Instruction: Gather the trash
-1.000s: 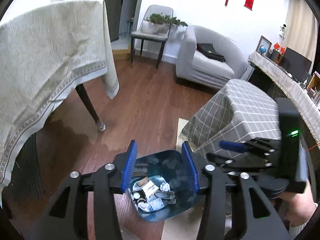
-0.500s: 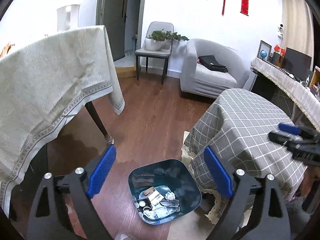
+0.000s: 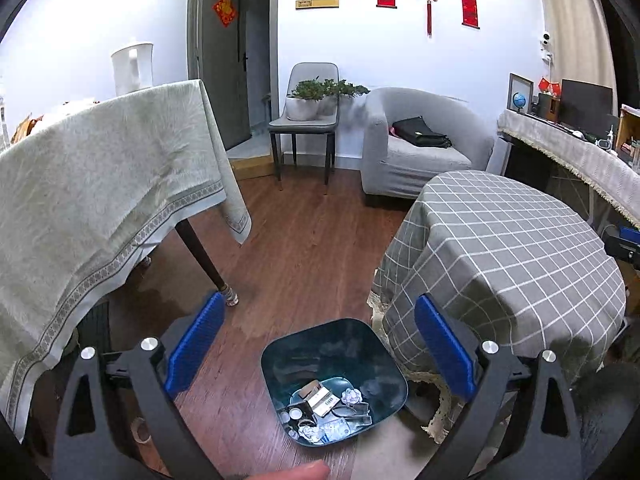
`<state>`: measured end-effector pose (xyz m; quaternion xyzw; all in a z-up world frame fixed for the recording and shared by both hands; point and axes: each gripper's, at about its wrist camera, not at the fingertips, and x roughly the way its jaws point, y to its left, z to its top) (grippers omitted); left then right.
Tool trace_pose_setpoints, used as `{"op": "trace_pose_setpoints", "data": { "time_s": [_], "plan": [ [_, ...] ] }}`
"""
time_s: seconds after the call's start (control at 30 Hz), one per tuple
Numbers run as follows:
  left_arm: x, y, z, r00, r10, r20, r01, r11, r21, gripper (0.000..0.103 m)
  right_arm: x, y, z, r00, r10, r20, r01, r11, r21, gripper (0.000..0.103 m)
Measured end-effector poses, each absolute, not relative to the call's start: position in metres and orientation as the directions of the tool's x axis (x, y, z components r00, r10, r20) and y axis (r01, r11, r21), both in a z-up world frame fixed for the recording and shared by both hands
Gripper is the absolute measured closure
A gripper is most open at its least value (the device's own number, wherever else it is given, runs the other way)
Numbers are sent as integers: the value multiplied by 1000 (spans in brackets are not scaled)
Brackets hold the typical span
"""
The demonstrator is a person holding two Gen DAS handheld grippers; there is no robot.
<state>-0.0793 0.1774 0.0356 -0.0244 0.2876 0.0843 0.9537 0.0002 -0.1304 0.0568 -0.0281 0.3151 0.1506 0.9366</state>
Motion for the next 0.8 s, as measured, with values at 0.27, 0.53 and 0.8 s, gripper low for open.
{"op": "trace_pose_setpoints", "data": {
  "time_s": [0.27,0.53,0.8],
  "plan": [
    [-84,170,25,822,159,-547,-185,983,7,5,-15,-133,39,763,258,-593,-302,953,27,4],
    [-80,159,15,805,146,-575,-166,986,18,5,-21,-130,41,762,281,-584,-332,943,21,4],
    [-83,167,13,802,163,-574,-204,979,-8,5,-23,-118,40,750,287,-597,-363,932,-9,4]
  ]
}}
